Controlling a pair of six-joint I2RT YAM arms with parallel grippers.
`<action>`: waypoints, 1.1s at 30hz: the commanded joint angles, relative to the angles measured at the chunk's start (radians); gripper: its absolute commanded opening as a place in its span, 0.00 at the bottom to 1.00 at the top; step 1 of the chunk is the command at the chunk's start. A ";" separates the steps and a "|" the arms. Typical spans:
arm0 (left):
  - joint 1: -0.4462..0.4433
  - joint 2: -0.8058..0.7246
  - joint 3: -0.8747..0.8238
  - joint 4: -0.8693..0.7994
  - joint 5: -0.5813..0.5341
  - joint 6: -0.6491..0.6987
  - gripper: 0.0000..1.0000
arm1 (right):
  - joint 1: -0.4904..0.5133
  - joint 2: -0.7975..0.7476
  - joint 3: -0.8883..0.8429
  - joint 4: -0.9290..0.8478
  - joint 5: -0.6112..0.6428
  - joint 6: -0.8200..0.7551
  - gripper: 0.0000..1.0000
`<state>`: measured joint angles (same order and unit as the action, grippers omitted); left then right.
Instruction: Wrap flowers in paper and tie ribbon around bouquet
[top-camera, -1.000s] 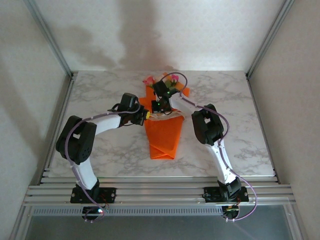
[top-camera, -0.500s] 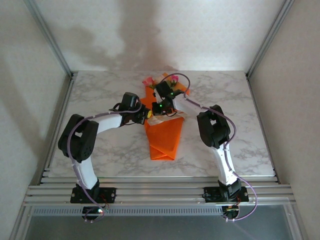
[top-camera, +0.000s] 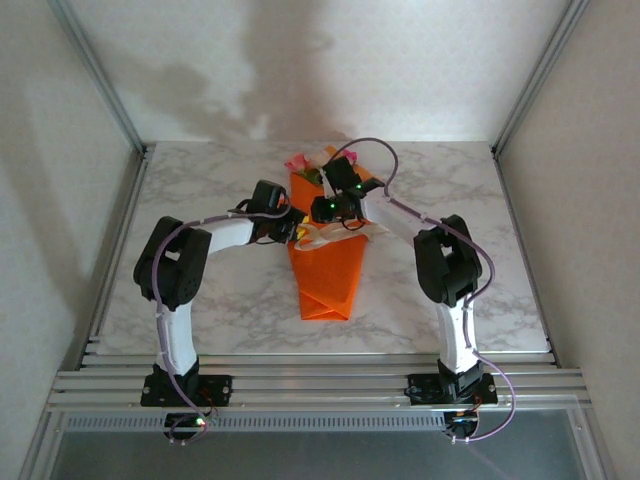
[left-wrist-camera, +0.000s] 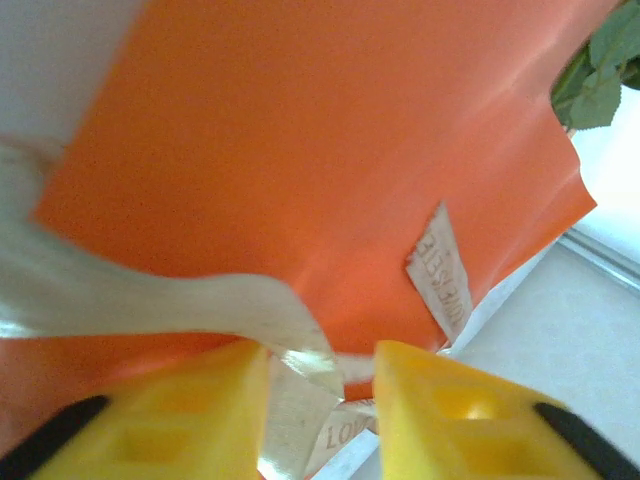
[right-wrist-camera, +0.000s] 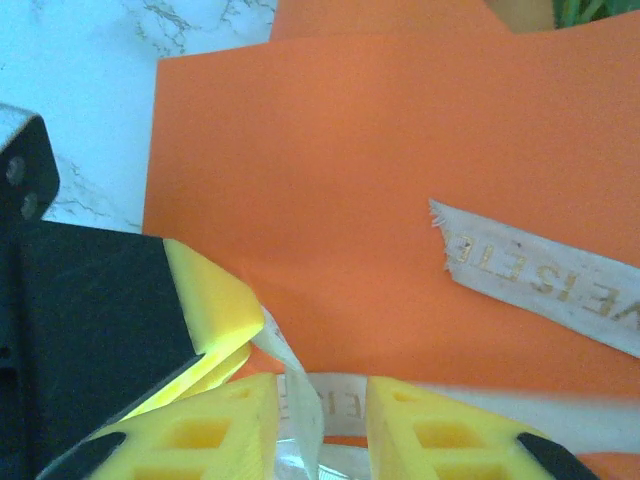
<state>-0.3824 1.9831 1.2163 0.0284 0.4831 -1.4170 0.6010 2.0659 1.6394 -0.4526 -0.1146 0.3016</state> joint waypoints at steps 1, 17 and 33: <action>0.004 -0.037 0.059 -0.116 -0.015 0.083 0.40 | 0.009 -0.043 -0.054 0.031 0.051 -0.018 0.28; -0.002 -0.223 0.053 -0.519 -0.110 0.405 0.48 | -0.075 -0.207 -0.171 0.041 0.242 0.112 0.27; -0.102 0.013 0.304 -0.800 -0.242 0.915 0.41 | -0.200 -0.242 -0.229 -0.016 0.197 0.180 0.32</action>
<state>-0.4618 1.9541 1.4700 -0.6941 0.2981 -0.5991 0.4366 1.8542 1.4174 -0.4339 0.1013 0.4358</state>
